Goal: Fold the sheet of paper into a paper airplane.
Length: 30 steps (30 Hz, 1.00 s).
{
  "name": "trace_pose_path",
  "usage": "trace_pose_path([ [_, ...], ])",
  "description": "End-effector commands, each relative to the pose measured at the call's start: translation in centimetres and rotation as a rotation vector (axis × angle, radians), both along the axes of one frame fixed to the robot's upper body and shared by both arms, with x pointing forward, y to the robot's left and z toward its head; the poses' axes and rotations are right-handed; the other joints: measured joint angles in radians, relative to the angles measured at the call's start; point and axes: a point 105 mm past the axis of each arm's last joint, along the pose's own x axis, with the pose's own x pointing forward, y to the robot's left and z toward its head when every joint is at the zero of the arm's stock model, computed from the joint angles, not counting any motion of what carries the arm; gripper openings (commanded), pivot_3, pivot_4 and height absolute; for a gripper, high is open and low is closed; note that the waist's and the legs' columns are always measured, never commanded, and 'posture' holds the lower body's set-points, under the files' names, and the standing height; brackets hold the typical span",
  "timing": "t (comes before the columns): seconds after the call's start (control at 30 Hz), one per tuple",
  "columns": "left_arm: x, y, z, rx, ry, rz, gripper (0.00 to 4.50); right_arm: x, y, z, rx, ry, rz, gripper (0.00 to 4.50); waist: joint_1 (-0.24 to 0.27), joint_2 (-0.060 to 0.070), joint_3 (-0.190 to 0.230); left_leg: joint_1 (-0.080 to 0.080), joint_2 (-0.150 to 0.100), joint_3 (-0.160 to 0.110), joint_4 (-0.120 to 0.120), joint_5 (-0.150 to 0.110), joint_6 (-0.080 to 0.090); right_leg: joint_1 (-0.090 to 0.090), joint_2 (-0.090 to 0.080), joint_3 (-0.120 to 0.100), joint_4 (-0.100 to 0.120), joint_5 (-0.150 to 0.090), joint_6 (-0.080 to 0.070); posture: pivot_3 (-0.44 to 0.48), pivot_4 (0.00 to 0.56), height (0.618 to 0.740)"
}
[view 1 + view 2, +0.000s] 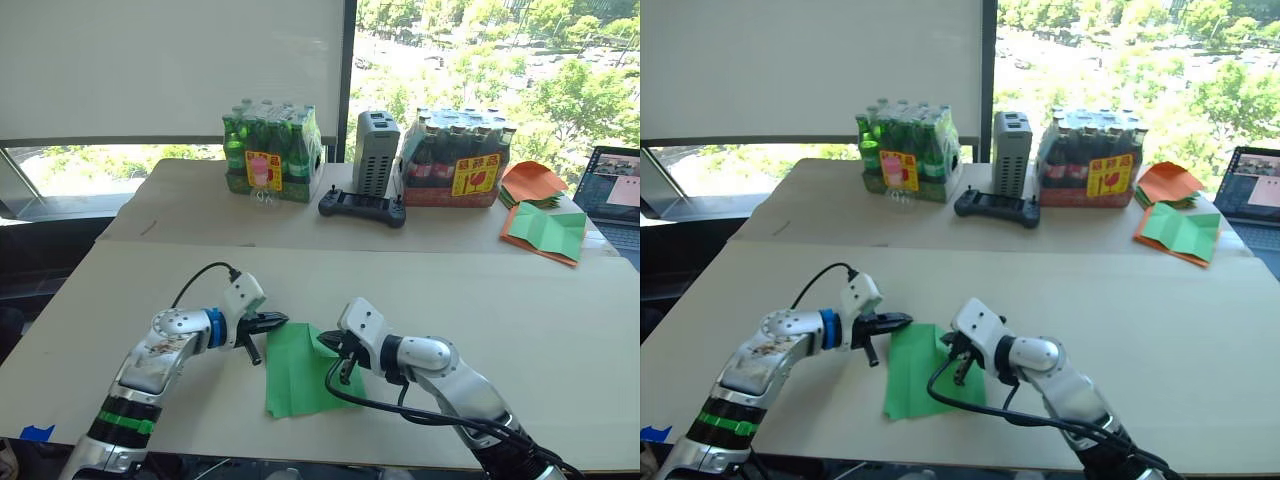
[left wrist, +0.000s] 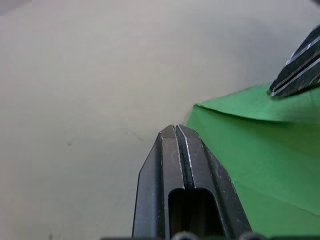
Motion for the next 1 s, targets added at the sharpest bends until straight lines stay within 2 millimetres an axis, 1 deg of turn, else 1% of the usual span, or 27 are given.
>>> trace_pose_path([
  [0.03, -0.5, 0.8, 1.2, -0.09, 0.004, 0.073, 0.0, -0.2, 0.4, 0.0, -0.01, -0.033, 0.03, 0.03, 0.0, 0.0, 0.0, 0.0, 0.0, 0.0, 0.0, 0.0, 0.0, 0.0, 0.0, 0.0, 0.0, 0.0, 0.0, 0.0, 0.15, 0.675],
  [0.07, -0.7, 1.1, 1.1, -0.122, 0.027, 0.098, 0.0, -0.3, 0.4, -0.2, -0.012, -0.027, 0.034, 0.03, 0.0, 0.0, 0.0, 0.0, 0.0, 0.0, 0.0, 0.0, 0.0, 0.0, 0.0, 0.0, 0.0, 0.0, 0.0, 0.0, 0.15, 0.675],
  [0.17, -1.9, 1.6, 0.4, -0.238, 0.128, 0.152, 0.78, -0.2, 0.2, -0.6, -0.03, -0.027, 0.039, 0.0, -0.001, 0.0, 0.0, 0.0, 0.0, 0.0, 0.0, 0.0, 0.0, 0.0, 0.0, 0.0, 0.0, 0.0, 0.0, 0.0, 0.15, 0.675],
  [0.2, -2.1, 1.9, 0.0, -0.271, 0.157, 0.181, 1.19, -0.2, 0.2, -0.6, -0.029, -0.028, 0.04, 0.0, -0.001, 0.0, 0.0, 0.001, 0.0, 0.0, 0.0, 0.0, 0.0, 0.0, 0.0, 0.0, 0.0, 0.0, 0.0, 0.0, 0.15, 0.675],
  [0.27, -2.2, 2.4, -0.7, -0.306, 0.199, 0.231, 1.84, -0.3, 0.3, -0.6, -0.025, -0.027, 0.045, 0.0, 0.0, 0.0, 0.0, 0.001, 0.0, 0.0, 0.0, 0.0, 0.0, 0.0, 0.0, 0.0, 0.0, 0.0, 0.0, 0.0, 0.15, 0.675],
  [0.33, -2.7, 2.1, -1.0, -0.36, 0.244, 0.235, 2.52, -0.3, 0.3, -0.6, -0.028, -0.03, 0.049, 0.0, 0.002, 0.0, 0.0, 0.001, 0.0, 0.0, 0.0, 0.0, 0.0, 0.0, 0.0, 0.0, 0.0, 0.0, 0.0, 0.0, 0.15, 0.675],
  [0.47, -2.9, 1.4, -1.4, -0.425, 0.294, 0.247, 2.52, -0.2, 0.4, -0.5, -0.026, -0.033, 0.047, 0.0, 0.005, 0.0, 0.0, 0.001, 0.0, 0.0, 0.0, 0.0, 0.0, 0.001, 0.0, 0.0, 0.0, 0.0, 0.0, 0.0, 0.15, 0.675],
  [0.57, -3.0, 0.8, -2.0, -0.428, 0.32, 0.245, 2.52, -0.1, 0.4, -0.4, -0.023, -0.036, 0.044, 0.0, 0.004, 0.0, 0.0, 0.001, 0.0, 0.0, 0.0, 0.0, -0.001, 0.001, 0.0, 0.0, 0.0, 0.0, 0.0, 0.0, 0.15, 0.675],
  [0.67, -2.9, 0.5, -2.1, -0.433, 0.325, 0.247, 2.52, -0.1, 0.5, -0.2, -0.017, -0.04, 0.04, 0.0, 0.004, 0.0, 0.0, 0.001, 0.0, 0.001, 0.0, 0.0, -0.001, 0.001, 0.0, 0.001, 0.0, 0.0, 0.0, 0.0, 0.15, 0.675],
  [0.77, -2.6, 0.5, -1.3, -0.471, 0.303, 0.243, 2.52, -0.1, 0.6, -0.2, -0.014, -0.041, 0.038, 0.0, 0.006, 0.0, 0.0, 0.001, 0.0, 0.001, 0.0, 0.0, -0.001, 0.001, 0.0, 0.001, 0.0, 0.0, 0.0, 0.0, 0.15, 0.675],
  [0.87, -2.4, 0.8, -1.0, -0.446, 0.279, 0.252, 1.73, 0.0, 0.5, -0.2, -0.013, -0.04, 0.034, 0.0, 0.006, 0.0, 0.0, 0.0, 0.0, 0.001, 0.0, 0.0, -0.001, 0.0, 0.0, 0.001, 0.0, 0.0, 0.0, 0.0, 0.15, 0.675],
  [0.9, -2.3, 0.9, -0.9, -0.445, 0.273, 0.246, 1.35, 0.0, 0.5, -0.2, -0.015, -0.041, 0.032, 0.0, 0.006, 0.0, 0.0, 0.0, 0.0, 0.001, 0.0, 0.0, -0.001, 0.0, 0.0, 0.001, 0.0, 0.0, 0.0, 0.0, 0.15, 0.675],
  [0.93, -2.3, 0.9, -0.8, -0.447, 0.27, 0.241, 1.08, 0.0, 0.5, -0.2, -0.016, -0.042, 0.029, 0.0, 0.006, 0.0, 0.0, 0.0, 0.0, 0.001, 0.0, 0.0, -0.001, 0.0, 0.0, 0.001, 0.0, 0.0, 0.0, 0.0, 0.15, 0.675],
  [1.0, -2.3, 1.0, -0.7, -0.431, 0.264, 0.239, 0.34, 0.1, 0.5, -0.1, -0.015, -0.042, 0.024, 0.0, 0.007, 0.0, 0.0, 0.0, 0.0, 0.001, 0.0, 0.0, -0.001, 0.0, 0.0, 0.001, 0.0, 0.0, 0.0, 0.0, 0.15, 0.675],
])
